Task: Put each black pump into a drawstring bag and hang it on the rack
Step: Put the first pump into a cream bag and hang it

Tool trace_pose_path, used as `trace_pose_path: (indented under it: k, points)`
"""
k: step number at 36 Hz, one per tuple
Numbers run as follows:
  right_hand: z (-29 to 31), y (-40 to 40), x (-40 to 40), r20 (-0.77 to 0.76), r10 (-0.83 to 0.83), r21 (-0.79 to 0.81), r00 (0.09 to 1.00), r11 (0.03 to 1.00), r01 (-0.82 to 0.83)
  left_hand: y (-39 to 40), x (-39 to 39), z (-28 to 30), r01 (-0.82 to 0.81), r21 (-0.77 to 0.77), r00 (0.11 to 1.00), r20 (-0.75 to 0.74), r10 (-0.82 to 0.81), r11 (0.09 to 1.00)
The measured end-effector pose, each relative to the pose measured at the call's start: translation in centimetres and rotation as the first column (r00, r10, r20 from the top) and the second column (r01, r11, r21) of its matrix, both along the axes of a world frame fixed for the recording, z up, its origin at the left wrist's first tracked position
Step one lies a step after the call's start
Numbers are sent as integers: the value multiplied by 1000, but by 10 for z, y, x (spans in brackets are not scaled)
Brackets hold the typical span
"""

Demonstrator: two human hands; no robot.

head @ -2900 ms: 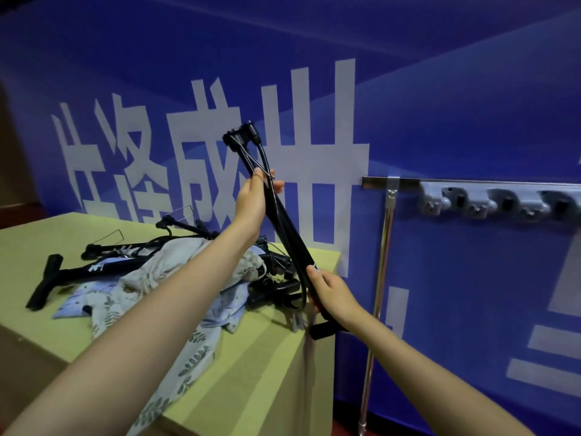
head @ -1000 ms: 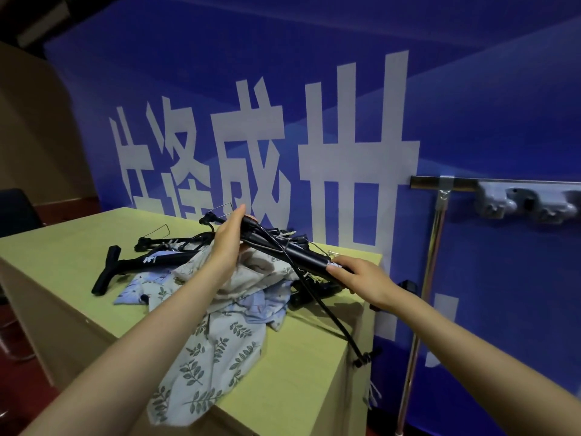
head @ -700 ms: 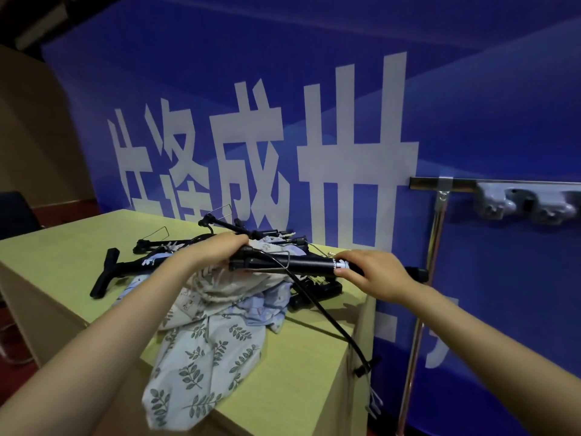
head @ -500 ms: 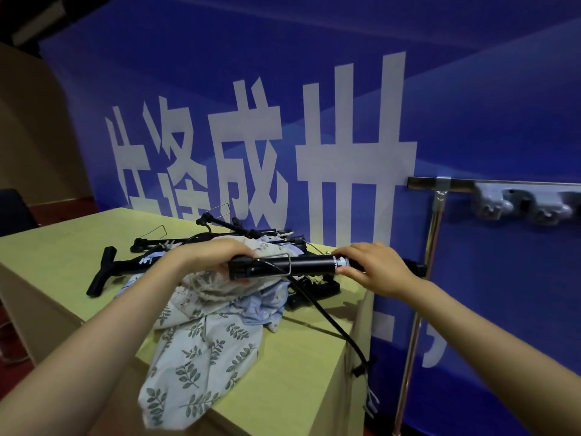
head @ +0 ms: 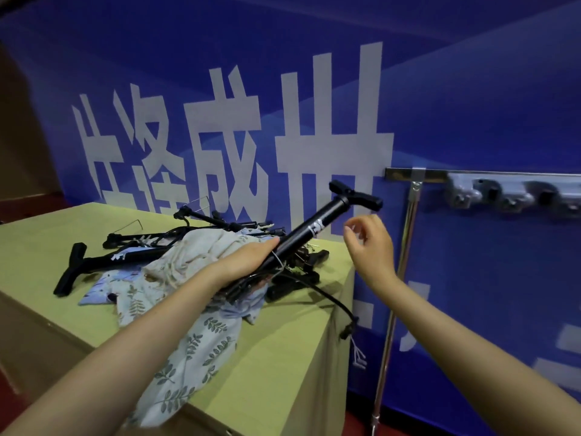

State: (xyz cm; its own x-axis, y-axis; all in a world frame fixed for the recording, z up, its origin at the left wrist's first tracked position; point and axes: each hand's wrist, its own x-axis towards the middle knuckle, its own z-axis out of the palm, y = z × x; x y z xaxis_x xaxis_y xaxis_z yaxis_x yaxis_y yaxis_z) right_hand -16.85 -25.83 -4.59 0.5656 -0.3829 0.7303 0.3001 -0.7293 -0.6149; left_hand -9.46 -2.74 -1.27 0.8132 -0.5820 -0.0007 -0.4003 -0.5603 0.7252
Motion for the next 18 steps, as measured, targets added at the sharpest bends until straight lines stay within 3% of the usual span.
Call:
trace_pose_path:
  k: [2,5,8,10,11,12,14,15,16,18]
  points:
    - [-9,1,-7,-88,78,259,993,965,-53,-6,0,-3,-41,-51,999,-5,41,998]
    - [-22,11,-23,-231,180,416,956,907,-70,-17,-1,-8,-61,-118,996,65,69,991]
    - [-32,28,-31,-448,360,527,818,846,-84,-25,-8,-12,-73,-158,992,94,89,985]
    - [-34,37,-30,-489,498,646,716,758,-86,-28,-13,-16,-79,-180,994,58,91,981]
    - [-35,40,-28,-445,576,743,685,665,-77,-30,-16,-17,-84,-180,993,65,97,980]
    - [-35,42,-25,-342,662,858,667,509,-64,-33,-19,-19,-87,-183,991,88,105,979]
    - [-34,42,-17,-31,737,996,676,78,-39,-36,-22,-22,-95,-189,987,112,117,977]
    - [-34,41,-14,90,705,995,703,-87,-40,-37,-23,-25,-87,-187,988,109,109,979]
    - [-34,39,-11,169,654,980,737,-193,-53,-37,-25,-27,-77,-186,990,106,98,980]
    - [-34,34,-6,272,538,945,798,-307,-115,-34,-27,-32,-73,-191,993,74,89,979]
